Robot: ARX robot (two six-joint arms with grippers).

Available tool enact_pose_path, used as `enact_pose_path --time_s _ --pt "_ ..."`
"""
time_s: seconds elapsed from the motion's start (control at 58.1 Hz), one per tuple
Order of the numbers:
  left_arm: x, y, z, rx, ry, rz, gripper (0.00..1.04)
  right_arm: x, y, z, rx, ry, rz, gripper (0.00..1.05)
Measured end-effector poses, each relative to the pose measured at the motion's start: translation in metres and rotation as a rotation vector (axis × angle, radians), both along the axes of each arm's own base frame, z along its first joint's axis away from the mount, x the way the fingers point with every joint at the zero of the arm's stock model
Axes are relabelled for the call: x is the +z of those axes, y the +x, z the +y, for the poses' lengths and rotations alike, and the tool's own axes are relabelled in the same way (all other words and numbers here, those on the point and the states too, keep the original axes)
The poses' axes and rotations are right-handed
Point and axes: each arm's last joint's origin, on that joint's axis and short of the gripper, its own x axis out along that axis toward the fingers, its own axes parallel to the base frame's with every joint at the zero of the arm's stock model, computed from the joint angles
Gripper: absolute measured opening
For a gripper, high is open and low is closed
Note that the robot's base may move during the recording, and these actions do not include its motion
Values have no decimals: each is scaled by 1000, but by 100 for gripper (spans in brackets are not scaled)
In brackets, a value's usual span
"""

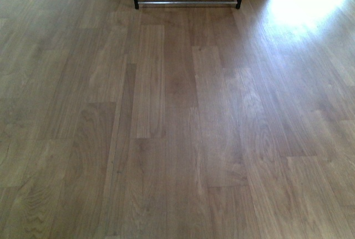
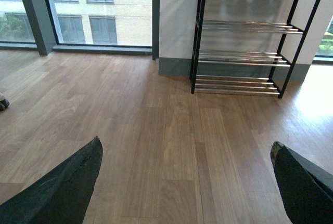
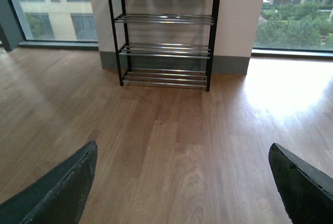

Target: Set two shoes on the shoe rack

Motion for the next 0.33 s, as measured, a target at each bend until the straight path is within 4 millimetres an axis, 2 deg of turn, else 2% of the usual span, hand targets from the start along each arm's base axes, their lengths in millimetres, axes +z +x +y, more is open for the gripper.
enact_pose_path --time_s 0.327 --pt "0 0 0 0 0 0 95 0 0 0 0 0 0 95"
